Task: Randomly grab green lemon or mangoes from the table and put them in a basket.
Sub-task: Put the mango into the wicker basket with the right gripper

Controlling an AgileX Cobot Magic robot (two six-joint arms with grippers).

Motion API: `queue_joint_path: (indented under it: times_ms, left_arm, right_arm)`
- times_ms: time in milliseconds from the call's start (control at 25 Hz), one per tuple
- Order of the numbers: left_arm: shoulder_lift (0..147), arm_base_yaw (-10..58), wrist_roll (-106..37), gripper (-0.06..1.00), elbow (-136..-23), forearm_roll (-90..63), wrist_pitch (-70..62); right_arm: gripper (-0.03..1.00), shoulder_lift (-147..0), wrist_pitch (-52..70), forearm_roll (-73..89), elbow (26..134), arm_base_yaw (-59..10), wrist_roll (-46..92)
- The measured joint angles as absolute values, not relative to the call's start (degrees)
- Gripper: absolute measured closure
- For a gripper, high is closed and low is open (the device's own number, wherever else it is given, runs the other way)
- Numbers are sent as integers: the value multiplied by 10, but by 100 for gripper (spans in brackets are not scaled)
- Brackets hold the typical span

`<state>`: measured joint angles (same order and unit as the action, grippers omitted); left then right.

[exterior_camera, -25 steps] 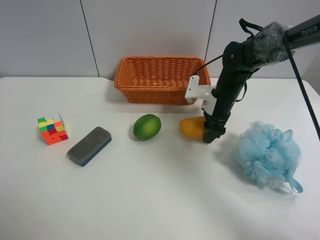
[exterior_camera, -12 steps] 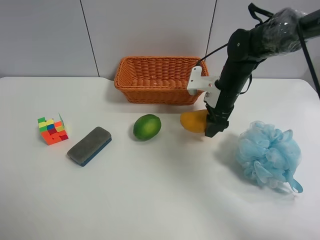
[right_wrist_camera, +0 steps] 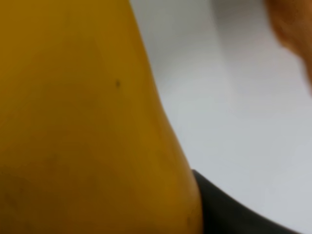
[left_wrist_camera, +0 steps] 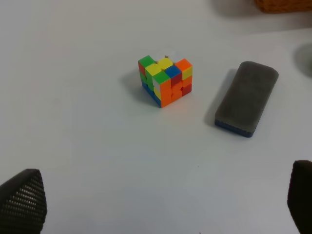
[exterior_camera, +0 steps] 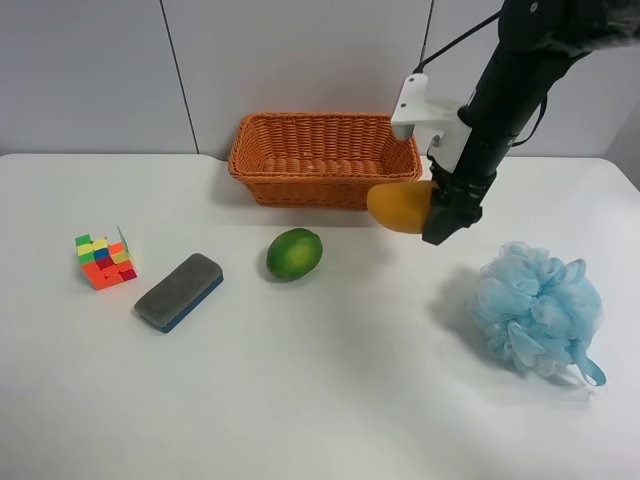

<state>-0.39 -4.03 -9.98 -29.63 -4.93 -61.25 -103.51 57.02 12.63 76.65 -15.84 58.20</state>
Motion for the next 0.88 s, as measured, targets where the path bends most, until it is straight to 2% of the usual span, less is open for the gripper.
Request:
queue_joint_path:
  times_ms: [160,480,880]
  left_arm:
    - [-4,-40,-100,-5,-296,-49,-613]
    - [-4,-40,-100,-5,-296,-49,-613]
    - [-4,-40,-100,-5,-296,-49,-613]
  right_arm:
    - [34,-1010,582,124,798,-161,497]
    - [34,-1011,592,111,931,-162,356]
    - [34,-1148,538,105,1044,-162,290]
